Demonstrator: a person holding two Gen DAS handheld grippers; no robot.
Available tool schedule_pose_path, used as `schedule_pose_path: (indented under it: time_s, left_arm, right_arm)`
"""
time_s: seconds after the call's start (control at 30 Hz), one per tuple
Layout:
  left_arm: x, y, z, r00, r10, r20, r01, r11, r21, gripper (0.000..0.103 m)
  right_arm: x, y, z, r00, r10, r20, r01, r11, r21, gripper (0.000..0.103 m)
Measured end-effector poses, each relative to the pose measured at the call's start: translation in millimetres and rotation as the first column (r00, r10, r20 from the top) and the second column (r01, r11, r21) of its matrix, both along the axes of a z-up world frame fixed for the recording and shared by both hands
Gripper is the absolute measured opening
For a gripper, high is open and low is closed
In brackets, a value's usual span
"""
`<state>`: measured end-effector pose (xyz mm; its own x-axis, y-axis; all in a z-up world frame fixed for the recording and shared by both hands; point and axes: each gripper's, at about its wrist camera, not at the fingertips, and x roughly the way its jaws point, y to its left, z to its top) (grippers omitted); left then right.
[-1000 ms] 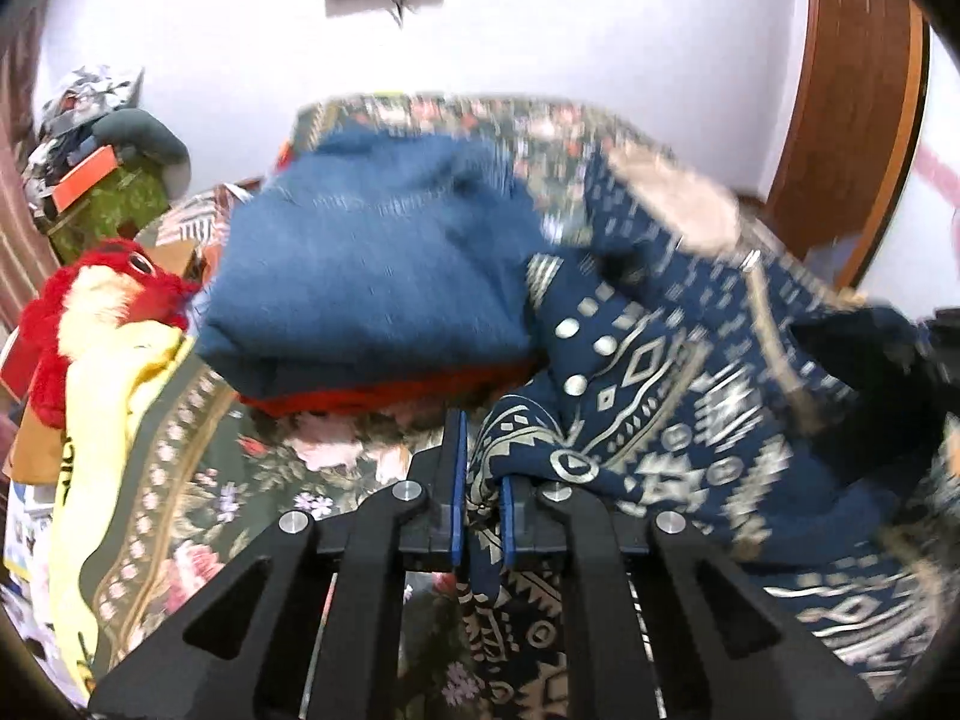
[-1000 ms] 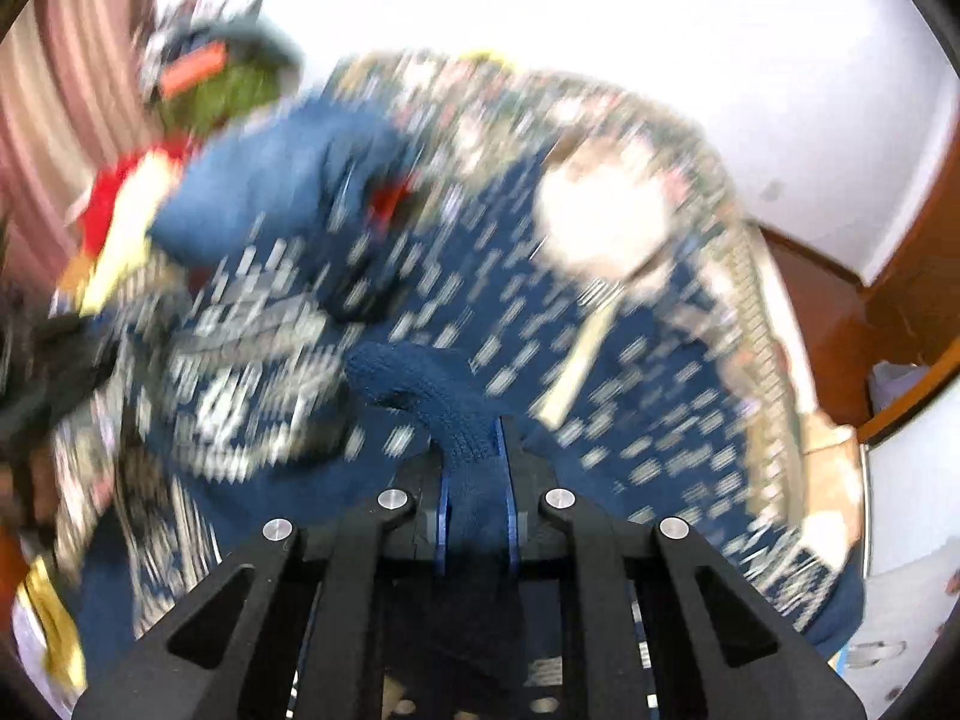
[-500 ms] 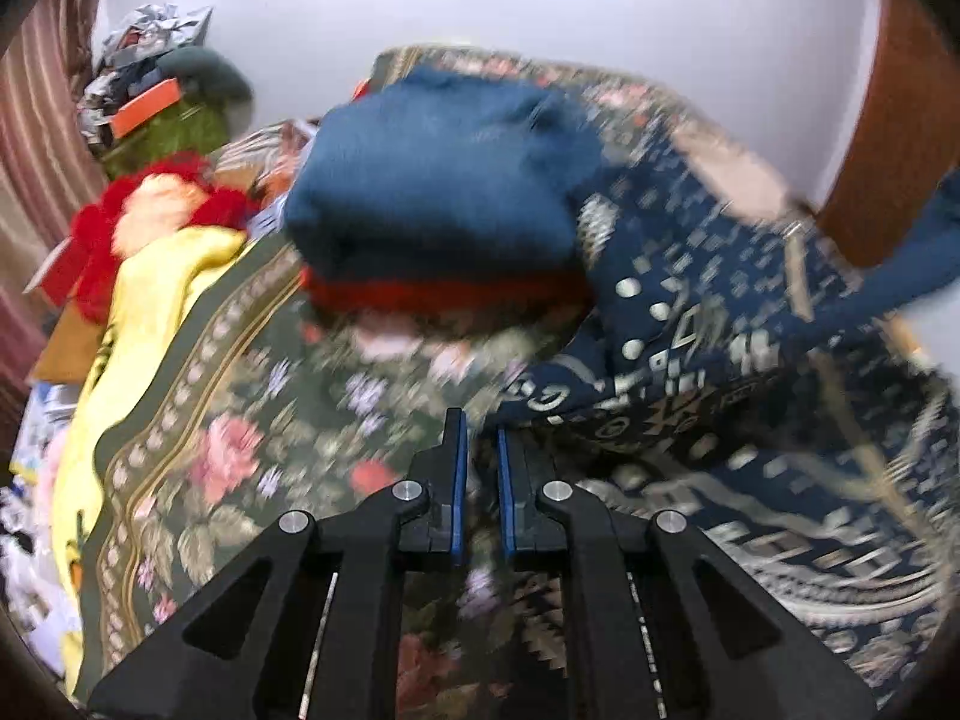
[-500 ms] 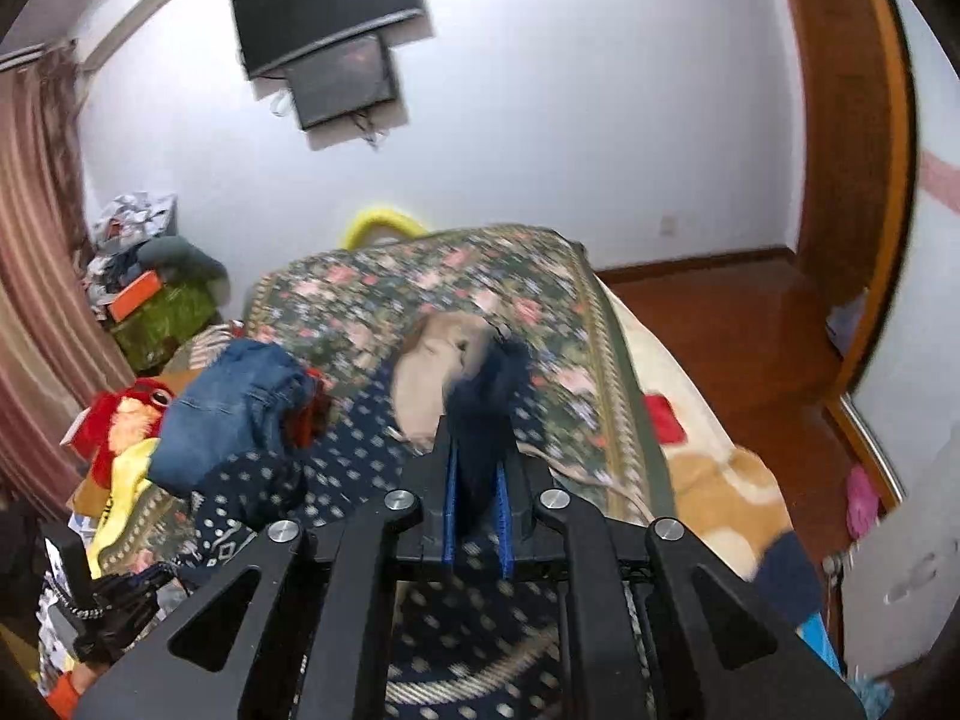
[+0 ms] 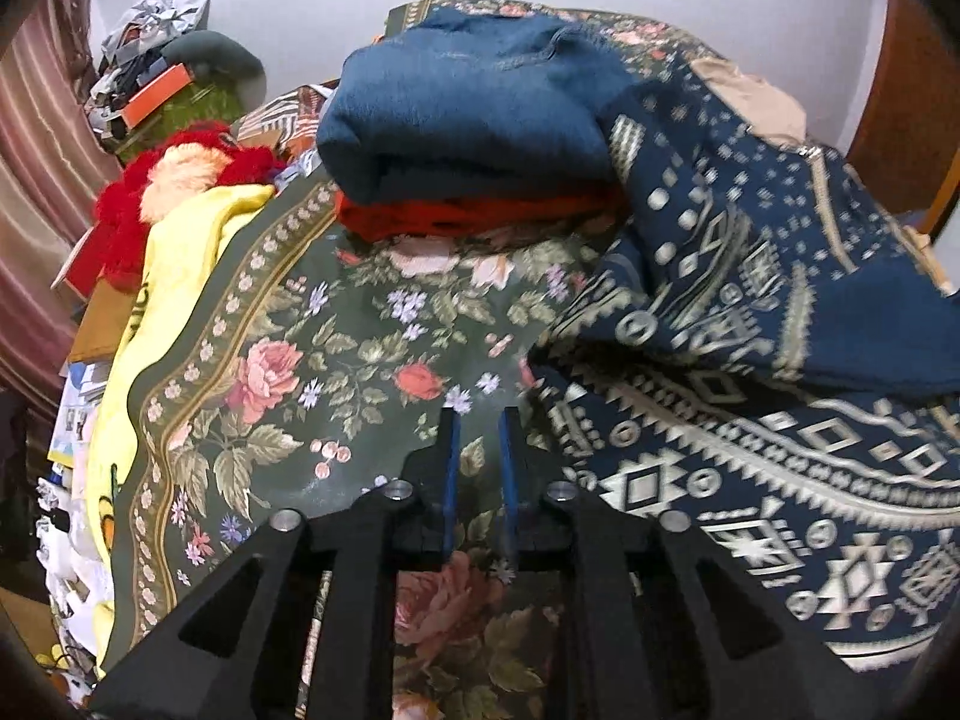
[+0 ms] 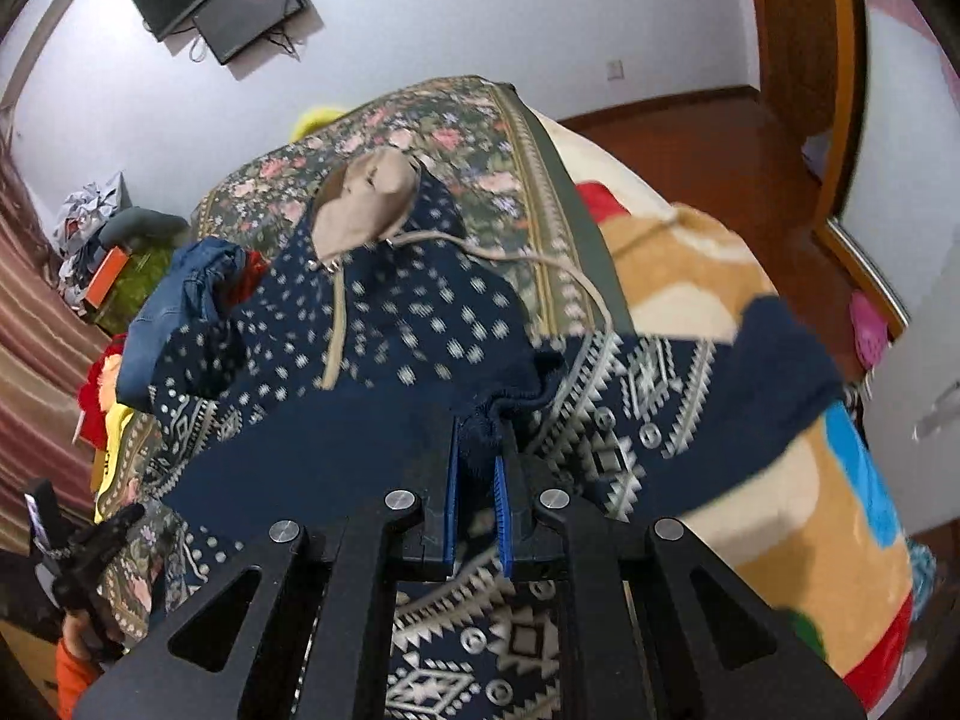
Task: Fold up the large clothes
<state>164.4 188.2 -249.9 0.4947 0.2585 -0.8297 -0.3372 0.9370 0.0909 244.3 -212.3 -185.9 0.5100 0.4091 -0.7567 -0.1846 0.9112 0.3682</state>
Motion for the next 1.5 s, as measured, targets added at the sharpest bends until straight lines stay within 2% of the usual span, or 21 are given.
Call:
schedule_pose_path:
  time_s: [0.07, 0.13, 0.2, 0.3, 0.37, 0.43, 0.57, 0.6, 0.67, 0.7, 0.73, 0.77, 0.93, 1.03, 1.1, 1.17, 1.33, 1.5]
  left_arm:
    - [5, -1, 10, 1.0, -0.014, 0.021, 0.014, 1.0, -0.017, 0.042]
    - [12, -2, 23, 0.998, -0.032, 0.053, 0.033, 0.999, -0.013, 0.05]
    - [25, -4, 34, 0.996, -0.053, 0.071, 0.053, 0.999, -0.007, 0.052]
    - [51, 1, 43, 0.993, -0.079, 0.089, 0.084, 0.995, -0.054, 0.055]
    - [73, 6, 42, 0.993, -0.081, 0.084, 0.09, 0.99, -0.105, 0.055]
    - [92, 12, 35, 0.995, -0.077, 0.066, 0.087, 0.983, -0.161, 0.055]
    - [126, 18, 18, 0.997, -0.069, 0.027, 0.074, 0.957, -0.28, 0.054]
    - [131, 17, 15, 0.997, -0.076, 0.032, 0.082, 0.948, -0.307, 0.05]
    - [138, 13, 13, 0.994, -0.096, 0.041, 0.105, 0.935, -0.338, 0.03]
    - [143, 11, 13, 0.993, -0.108, 0.042, 0.116, 0.933, -0.342, 0.023]
    - [146, 8, 13, 0.992, -0.118, 0.044, 0.126, 0.932, -0.34, 0.012]
    - [147, 6, 15, 0.991, -0.125, 0.045, 0.133, 0.932, -0.336, 0.007]
    - [149, 3, 52, 0.984, -0.116, 0.133, 0.147, 0.956, -0.255, 0.004]
    - [153, 5, 76, 0.976, -0.103, 0.193, 0.142, 0.969, -0.202, 0.004]
    - [161, 6, 80, 0.977, -0.104, 0.188, 0.134, 0.979, -0.155, 0.004]
    - [173, 9, 74, 0.983, -0.095, 0.157, 0.118, 0.983, -0.141, 0.004]
    - [190, 13, 33, 0.999, -0.038, 0.039, 0.04, 0.997, -0.058, 0.006]
    - [179, 9, 26, 0.999, -0.015, 0.04, 0.016, 0.999, -0.034, 0.012]
  right_arm:
    - [-1, -2, -4, 1.0, 0.008, -0.022, -0.008, 1.0, -0.016, 0.01]
    - [-2, -3, -3, 1.0, 0.014, -0.02, -0.014, 0.999, -0.035, 0.01]
    - [-2, -3, 3, 1.0, 0.015, 0.004, -0.015, 0.999, -0.041, 0.01]
    - [-2, -5, 19, 0.998, -0.016, 0.055, 0.019, 0.999, -0.047, 0.016]
    - [-2, -8, 31, 0.993, -0.056, 0.102, 0.062, 0.997, -0.054, 0.027]
    - [-4, -10, 43, 0.987, -0.074, 0.143, 0.08, 0.996, -0.037, 0.048]
    - [-3, 2, 51, 0.986, -0.034, 0.162, 0.039, 0.999, -0.029, 0.053]
    - [-1, 9, 49, 0.989, -0.002, 0.15, 0.007, 1.0, -0.029, 0.055]
    - [5, 28, 38, 0.991, 0.061, 0.119, -0.057, 0.998, -0.042, 0.059]
    - [7, 35, 33, 0.991, 0.087, 0.105, -0.081, 0.995, -0.053, 0.059]
    - [10, 48, 24, 0.988, 0.127, 0.082, -0.121, 0.99, -0.074, 0.059]
    - [10, 55, 19, 0.986, 0.152, 0.069, -0.146, 0.986, -0.086, 0.059]
    - [13, 101, -26, 0.948, 0.315, -0.042, -0.317, 0.934, -0.166, 0.059]
    - [12, 113, -46, 0.928, 0.36, -0.098, -0.373, 0.906, -0.2, 0.059]
    - [13, 117, -54, 0.915, 0.383, -0.129, -0.402, 0.895, -0.196, 0.059]
    - [12, 115, -56, 0.914, 0.384, -0.132, -0.404, 0.895, -0.191, 0.06]
    - [10, 106, -53, 0.919, 0.372, -0.133, -0.39, 0.906, -0.162, 0.06]
    - [3, 97, -40, 0.934, 0.338, -0.112, -0.353, 0.921, -0.162, 0.06]
